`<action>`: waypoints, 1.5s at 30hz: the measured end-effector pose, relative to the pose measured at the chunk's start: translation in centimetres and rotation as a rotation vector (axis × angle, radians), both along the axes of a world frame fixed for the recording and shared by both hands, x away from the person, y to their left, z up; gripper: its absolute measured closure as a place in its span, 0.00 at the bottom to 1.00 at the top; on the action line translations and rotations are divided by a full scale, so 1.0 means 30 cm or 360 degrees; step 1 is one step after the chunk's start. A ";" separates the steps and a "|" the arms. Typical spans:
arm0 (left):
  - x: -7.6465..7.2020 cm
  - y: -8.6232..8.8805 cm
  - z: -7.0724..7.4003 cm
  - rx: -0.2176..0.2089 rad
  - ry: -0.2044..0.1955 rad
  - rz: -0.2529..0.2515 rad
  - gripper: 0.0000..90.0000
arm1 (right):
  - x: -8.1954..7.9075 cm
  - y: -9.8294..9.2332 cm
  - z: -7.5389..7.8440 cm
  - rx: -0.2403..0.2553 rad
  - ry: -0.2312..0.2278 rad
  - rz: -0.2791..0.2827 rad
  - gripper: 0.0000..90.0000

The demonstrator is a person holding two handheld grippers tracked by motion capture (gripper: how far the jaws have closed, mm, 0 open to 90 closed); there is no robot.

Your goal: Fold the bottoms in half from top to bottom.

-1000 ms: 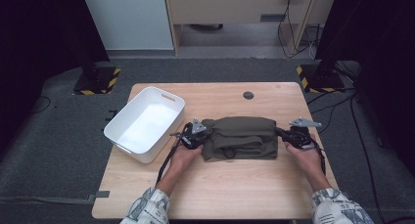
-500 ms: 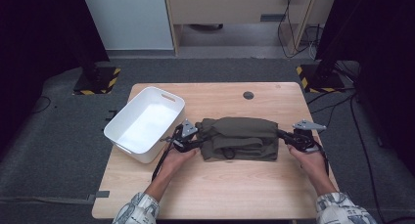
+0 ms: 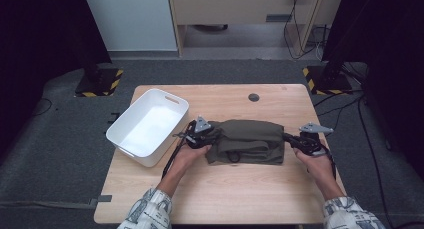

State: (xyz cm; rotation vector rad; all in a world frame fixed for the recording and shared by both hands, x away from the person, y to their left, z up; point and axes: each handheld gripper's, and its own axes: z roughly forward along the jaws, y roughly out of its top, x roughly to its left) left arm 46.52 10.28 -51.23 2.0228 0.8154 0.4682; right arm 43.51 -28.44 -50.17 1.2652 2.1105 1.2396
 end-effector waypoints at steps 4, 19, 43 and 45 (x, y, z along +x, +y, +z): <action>-0.003 -0.004 0.020 -0.0016 -0.0001 0.0018 0.94 | -0.003 0.000 0.014 0.0019 -0.0019 -0.0003 1.00; -0.167 0.012 0.008 0.0037 -0.0041 -0.0215 0.95 | -0.084 -0.007 -0.003 -0.0017 -0.0019 0.0017 1.00; -0.245 -0.013 -0.020 0.0059 -0.0066 -0.0214 0.68 | -0.119 0.013 0.038 0.0123 -0.0116 -0.0085 0.51; -0.248 -0.010 -0.006 0.0026 -0.0068 -0.0211 0.65 | -0.110 0.030 0.046 0.0135 -0.0122 -0.0091 0.48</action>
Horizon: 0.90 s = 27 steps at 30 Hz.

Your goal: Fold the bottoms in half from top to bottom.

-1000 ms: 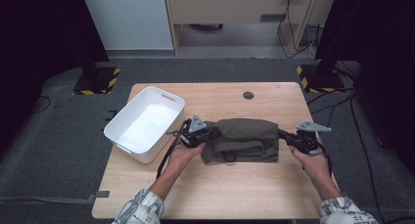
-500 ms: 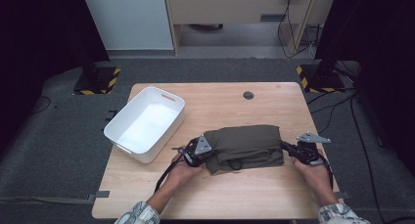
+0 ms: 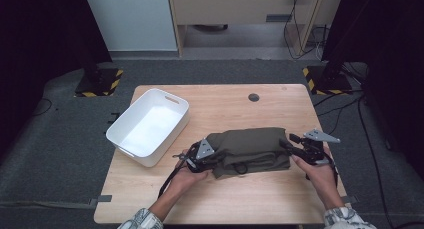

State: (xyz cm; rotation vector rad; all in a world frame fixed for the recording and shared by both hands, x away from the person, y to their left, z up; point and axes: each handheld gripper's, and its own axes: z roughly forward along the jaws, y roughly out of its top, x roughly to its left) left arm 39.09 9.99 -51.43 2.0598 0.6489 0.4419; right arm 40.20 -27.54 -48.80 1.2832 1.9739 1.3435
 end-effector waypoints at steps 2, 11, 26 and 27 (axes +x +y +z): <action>-0.002 0.005 0.017 -0.0035 -0.0001 -0.0006 0.65 | 0.009 0.020 0.005 -0.0007 -0.0009 -0.0024 0.47; 0.020 0.044 0.078 -0.0198 -0.0026 0.0109 0.68 | 0.063 0.100 -0.012 -0.0068 0.0039 -0.0102 0.51; 0.067 0.023 -0.055 0.0028 0.0074 0.0171 0.65 | 0.037 0.132 -0.090 -0.0223 0.0153 -0.0019 0.51; 0.066 0.018 -0.060 0.0051 0.0087 0.0168 0.65 | 0.035 0.133 -0.097 -0.0235 0.0152 -0.0010 0.51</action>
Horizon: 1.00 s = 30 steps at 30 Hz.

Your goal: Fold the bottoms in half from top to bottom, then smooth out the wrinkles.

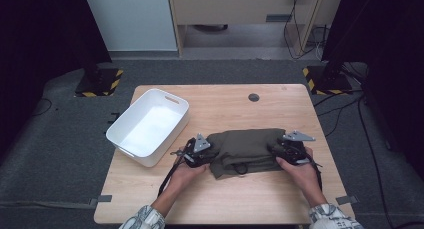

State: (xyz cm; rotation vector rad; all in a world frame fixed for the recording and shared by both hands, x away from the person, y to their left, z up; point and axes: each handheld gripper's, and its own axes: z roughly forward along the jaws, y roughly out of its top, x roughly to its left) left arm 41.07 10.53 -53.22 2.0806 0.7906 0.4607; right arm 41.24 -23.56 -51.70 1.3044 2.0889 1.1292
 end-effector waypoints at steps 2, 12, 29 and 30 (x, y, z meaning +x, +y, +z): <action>-0.002 -0.006 -0.001 0.0018 -0.0008 -0.0003 0.64 | -0.004 -0.002 -0.008 -0.0011 -0.0002 0.0007 0.50; -0.043 -0.068 0.003 0.0047 0.0041 -0.0110 0.62 | -0.001 -0.062 -0.008 -0.0090 -0.0045 -0.0035 0.46; 0.046 -0.028 0.011 0.0001 0.0008 0.0037 0.54 | -0.031 -0.130 -0.001 -0.0115 0.0131 -0.0166 0.69; 0.047 -0.032 0.007 0.0013 0.0009 0.0042 0.54 | -0.030 -0.129 -0.014 -0.0124 0.0154 -0.0161 0.69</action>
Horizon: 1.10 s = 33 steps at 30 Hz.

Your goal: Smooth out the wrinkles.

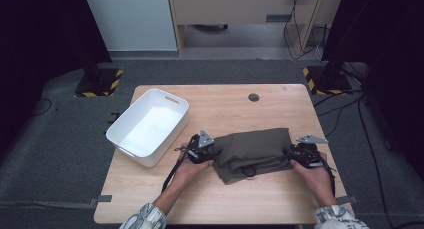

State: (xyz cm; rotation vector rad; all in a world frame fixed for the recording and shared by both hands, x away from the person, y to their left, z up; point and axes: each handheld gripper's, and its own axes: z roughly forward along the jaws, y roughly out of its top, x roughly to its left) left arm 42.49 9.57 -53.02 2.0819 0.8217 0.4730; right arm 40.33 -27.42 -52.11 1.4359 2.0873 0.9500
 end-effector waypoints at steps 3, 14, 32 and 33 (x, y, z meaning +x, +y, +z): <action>-0.003 -0.010 -0.008 0.0030 0.0007 -0.0018 0.55 | 0.010 -0.001 -0.022 -0.0004 0.0037 -0.0004 0.69; -0.038 -0.054 -0.013 0.0040 0.0103 -0.0091 0.58 | 0.016 -0.030 -0.026 -0.0034 0.0034 -0.0029 0.69; -0.112 -0.158 -0.008 0.0016 0.0123 -0.0252 0.57 | 0.067 -0.143 -0.042 -0.0003 -0.0028 -0.0180 0.68; -0.112 -0.158 -0.008 0.0016 0.0123 -0.0252 0.56 | 0.067 -0.141 -0.042 -0.0001 -0.0029 -0.0184 0.68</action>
